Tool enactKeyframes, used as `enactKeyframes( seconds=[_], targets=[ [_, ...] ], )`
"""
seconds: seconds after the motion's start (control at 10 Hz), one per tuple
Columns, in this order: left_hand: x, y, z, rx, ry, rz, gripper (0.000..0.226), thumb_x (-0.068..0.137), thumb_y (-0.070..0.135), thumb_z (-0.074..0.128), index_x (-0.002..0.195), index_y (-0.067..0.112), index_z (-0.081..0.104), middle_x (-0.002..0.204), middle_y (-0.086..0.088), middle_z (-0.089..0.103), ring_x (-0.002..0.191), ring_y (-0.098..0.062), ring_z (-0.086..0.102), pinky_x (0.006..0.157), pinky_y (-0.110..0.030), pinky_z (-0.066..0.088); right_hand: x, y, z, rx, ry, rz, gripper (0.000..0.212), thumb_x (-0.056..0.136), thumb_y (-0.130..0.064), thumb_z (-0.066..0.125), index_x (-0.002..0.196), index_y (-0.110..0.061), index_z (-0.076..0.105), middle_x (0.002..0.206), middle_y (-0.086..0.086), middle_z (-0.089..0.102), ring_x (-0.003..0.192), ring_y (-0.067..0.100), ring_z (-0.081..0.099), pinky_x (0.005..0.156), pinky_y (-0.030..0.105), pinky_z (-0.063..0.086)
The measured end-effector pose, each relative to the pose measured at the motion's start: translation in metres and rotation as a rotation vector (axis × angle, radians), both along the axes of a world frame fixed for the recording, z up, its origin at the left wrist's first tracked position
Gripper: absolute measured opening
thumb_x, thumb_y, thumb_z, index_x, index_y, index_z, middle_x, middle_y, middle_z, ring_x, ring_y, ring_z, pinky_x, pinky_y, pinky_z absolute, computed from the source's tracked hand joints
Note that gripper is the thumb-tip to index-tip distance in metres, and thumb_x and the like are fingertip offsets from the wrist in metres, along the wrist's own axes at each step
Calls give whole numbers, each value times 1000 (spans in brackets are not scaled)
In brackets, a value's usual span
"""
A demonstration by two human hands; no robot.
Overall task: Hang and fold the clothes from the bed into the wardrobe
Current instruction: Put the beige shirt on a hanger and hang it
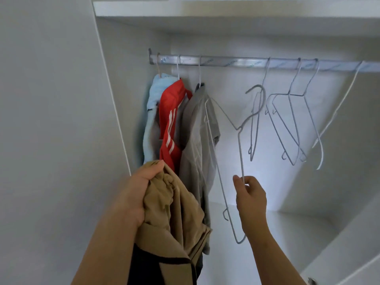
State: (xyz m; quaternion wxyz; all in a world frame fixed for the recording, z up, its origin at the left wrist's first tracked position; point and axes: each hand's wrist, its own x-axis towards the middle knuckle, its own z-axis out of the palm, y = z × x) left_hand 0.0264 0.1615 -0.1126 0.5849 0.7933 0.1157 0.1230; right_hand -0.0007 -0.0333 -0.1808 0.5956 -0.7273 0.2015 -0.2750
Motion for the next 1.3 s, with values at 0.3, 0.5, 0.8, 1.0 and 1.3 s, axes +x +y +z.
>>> enactKeyframes(
  seconds=[0.3,0.5,0.8,1.0,1.3],
  targets=[
    [-53,-5,11,-514,203,-530,16,92,26,48,104,17,54,85,1,59,72,-12,57,53,-23,53,-70,-13,8,39,-112,16,31,85,-13,62,63,-13,40,56,3,39,52,15,37,54,24,37],
    [-98,-26,3,-510,278,-594,13,77,26,64,80,14,65,70,-4,69,63,-16,66,57,-29,54,-123,-42,9,135,-107,-66,45,90,-36,56,55,-18,34,44,-11,34,46,9,28,48,24,29],
    [-134,-34,1,49,61,-386,17,87,26,63,70,24,66,68,5,65,64,-10,60,54,-16,42,-198,-66,-11,204,-66,-39,61,97,-36,42,38,-27,40,38,-12,30,36,3,28,43,17,28],
    [-142,-27,-4,1041,-136,-223,36,96,39,40,64,27,47,81,1,52,85,-23,55,79,-35,44,-236,-92,-15,221,-48,5,61,97,-26,46,36,-25,37,38,-12,26,36,4,26,49,25,23],
    [-140,-61,-7,815,-232,-331,29,97,24,43,96,9,67,89,-5,59,91,-23,56,80,-24,33,-255,-111,-14,-161,63,72,55,95,-23,50,47,-22,24,32,-8,27,34,5,30,49,26,22]
  ],
)
